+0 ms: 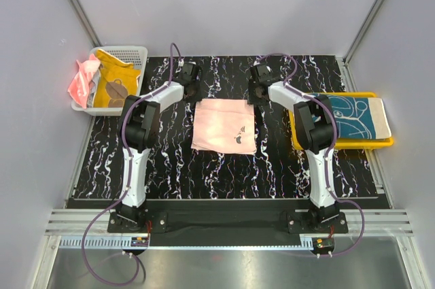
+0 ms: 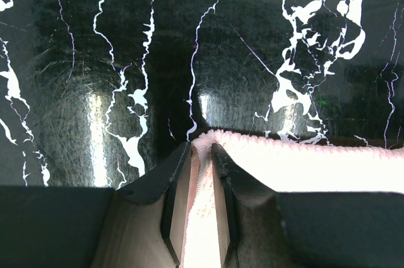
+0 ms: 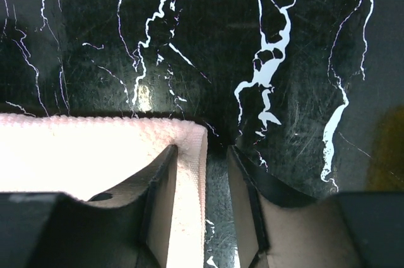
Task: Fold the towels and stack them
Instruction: Fold the towel
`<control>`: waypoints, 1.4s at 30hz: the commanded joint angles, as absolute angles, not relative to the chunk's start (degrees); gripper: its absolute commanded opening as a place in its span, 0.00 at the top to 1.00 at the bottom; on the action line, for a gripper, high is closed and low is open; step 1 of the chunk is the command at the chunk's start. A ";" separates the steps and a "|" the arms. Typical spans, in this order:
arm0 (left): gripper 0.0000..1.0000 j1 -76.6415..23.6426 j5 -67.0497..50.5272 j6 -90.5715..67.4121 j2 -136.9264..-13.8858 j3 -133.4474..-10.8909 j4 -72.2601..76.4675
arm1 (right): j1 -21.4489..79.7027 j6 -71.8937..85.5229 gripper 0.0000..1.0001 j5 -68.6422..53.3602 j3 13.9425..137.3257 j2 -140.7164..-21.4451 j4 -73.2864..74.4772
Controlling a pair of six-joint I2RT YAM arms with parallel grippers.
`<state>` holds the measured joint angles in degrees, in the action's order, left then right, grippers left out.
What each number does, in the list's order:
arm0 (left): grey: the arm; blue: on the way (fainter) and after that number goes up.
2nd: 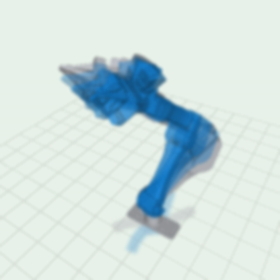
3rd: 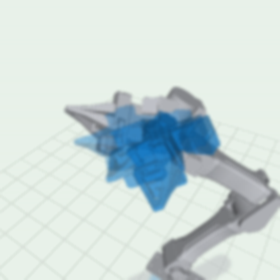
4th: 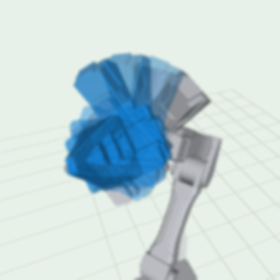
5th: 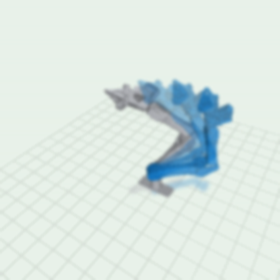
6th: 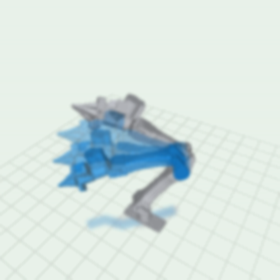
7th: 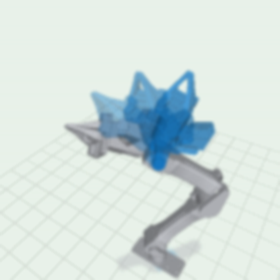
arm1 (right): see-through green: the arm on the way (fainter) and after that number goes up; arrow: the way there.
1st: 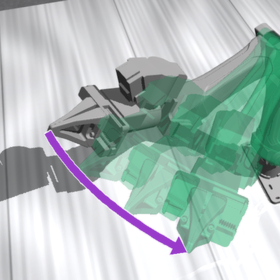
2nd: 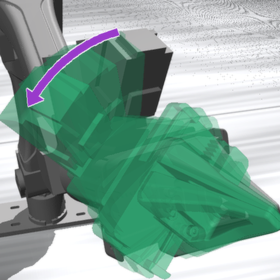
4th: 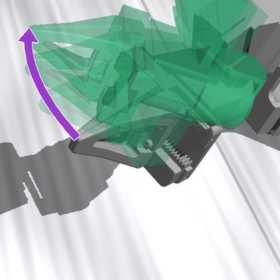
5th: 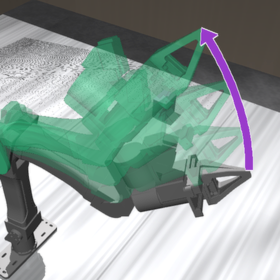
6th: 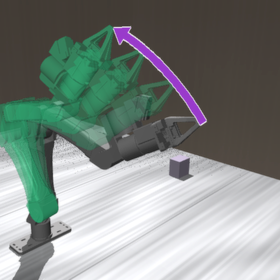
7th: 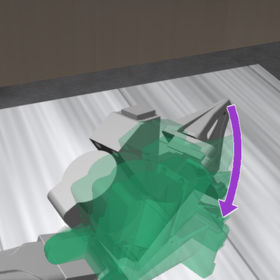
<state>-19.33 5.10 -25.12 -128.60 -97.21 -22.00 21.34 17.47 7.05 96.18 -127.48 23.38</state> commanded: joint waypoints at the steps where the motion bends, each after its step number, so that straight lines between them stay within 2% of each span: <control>1: 0.74 -19.16 6.07 -24.96 -129.46 -94.83 -26.19 | 21.80 16.35 0.57 8.35 97.39 -127.97 21.80; 6: 0.69 -19.16 4.31 -25.05 -129.20 -94.22 -24.87 | 21.71 15.39 0.60 7.56 96.85 -127.09 18.81; 12: 0.69 -18.99 3.16 -24.96 -129.29 -94.31 -24.43 | 21.71 15.29 0.71 6.15 97.82 -127.88 18.01; 16: 0.75 -18.46 2.46 -25.14 -129.20 -94.22 -24.08 | 21.71 15.21 0.77 5.71 98.26 -129.11 18.37; 21: 0.88 -17.32 0.36 -25.05 -129.03 -93.61 -21.11 | 21.62 14.59 0.85 5.54 99.05 -130.25 18.81; 27: 1.00 -15.82 -6.14 -26.01 -127.97 -90.88 -15.04 | 21.36 14.24 0.92 5.10 99.93 -130.43 18.55; 36: 1.00 -14.24 -10.98 -28.04 -120.95 -84.91 -2.22 | 20.30 13.71 0.96 3.25 98.18 -125.08 13.10; 42: 1.00 -14.06 -11.69 -28.48 -114.97 -82.18 0.00 | 19.95 13.71 0.97 2.99 94.75 -118.75 10.90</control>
